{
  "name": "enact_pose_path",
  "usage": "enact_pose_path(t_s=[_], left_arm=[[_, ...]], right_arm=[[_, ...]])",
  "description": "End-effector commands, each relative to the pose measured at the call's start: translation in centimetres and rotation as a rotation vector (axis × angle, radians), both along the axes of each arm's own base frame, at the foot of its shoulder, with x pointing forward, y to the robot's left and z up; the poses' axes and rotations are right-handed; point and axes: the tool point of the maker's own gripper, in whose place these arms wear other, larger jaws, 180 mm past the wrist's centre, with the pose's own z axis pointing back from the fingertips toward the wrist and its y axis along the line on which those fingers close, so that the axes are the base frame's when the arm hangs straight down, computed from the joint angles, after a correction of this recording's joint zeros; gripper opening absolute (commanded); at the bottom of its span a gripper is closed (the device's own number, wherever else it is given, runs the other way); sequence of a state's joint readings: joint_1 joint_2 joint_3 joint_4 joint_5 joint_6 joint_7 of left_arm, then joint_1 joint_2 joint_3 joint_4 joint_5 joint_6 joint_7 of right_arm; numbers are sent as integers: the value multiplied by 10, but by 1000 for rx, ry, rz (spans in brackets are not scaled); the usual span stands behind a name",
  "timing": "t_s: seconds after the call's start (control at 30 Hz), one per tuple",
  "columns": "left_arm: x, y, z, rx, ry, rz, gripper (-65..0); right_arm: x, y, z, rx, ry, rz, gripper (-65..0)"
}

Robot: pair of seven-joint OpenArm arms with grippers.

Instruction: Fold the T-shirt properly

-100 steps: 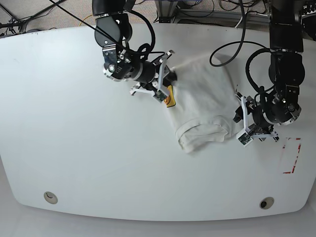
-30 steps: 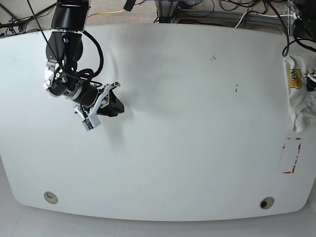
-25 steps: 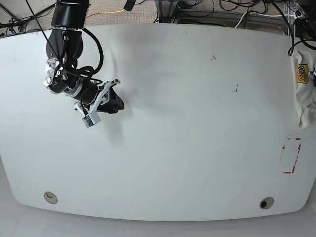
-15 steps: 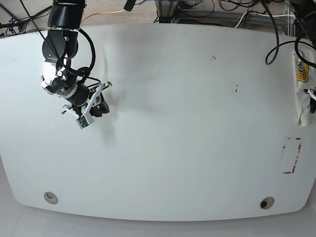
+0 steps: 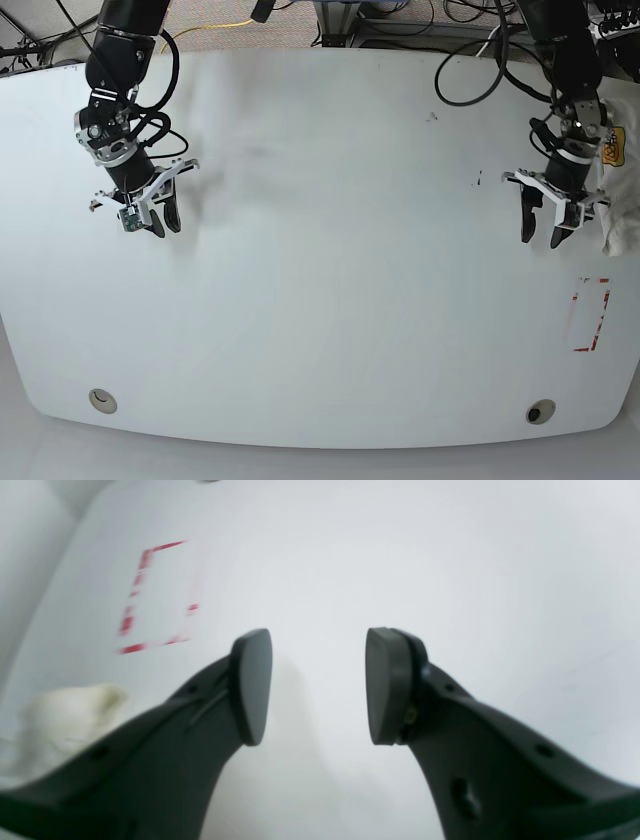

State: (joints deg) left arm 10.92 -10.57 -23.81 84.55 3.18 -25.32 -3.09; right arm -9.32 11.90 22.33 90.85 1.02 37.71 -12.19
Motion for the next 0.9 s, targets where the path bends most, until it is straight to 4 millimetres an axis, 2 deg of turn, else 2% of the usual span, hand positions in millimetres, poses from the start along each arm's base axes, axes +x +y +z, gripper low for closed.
enact_pose_path(t_s=[0.0, 0.13, 0.17, 0.37, 0.47, 0.5, 0.57, 0.7, 0.73, 0.87], left_arm=[[-11, -4, 14, 0, -69, 46, -371], [-48, -30, 8, -40, -43, 54, -371], [-62, -38, 6, -49, -26, 56, -371], [-131, -68, -2, -83, 82, 59, -372], [-171, -74, -11, -92, 174, 73, -374], [-186, -76, -17, -99, 214, 83, -374], [-206, -80, -25, -110, 270, 86, -375], [-261, -99, -46, -144, 434, 43, -375], [-280, -103, -55, -155, 491, 25, -376], [-328, -114, -90, -195, 650, -8, -376]], right_arm=[[-12, -7, 4, 21, -31, -11, -506], [-48, -16, -16, 16, 40, -35, -506], [-59, -17, -19, 12, 59, -41, -506], [-122, -17, -26, 97, 133, -93, -506], [-158, -12, -30, 116, 198, -92, -506], [-173, -10, -32, 121, 229, -93, -507], [-191, -6, -34, 136, 263, -96, -507], [-237, 5, -42, 182, 358, -132, -507], [-253, 8, -48, 193, 399, -144, -507], [-305, 22, -72, 251, 545, -178, -522]])
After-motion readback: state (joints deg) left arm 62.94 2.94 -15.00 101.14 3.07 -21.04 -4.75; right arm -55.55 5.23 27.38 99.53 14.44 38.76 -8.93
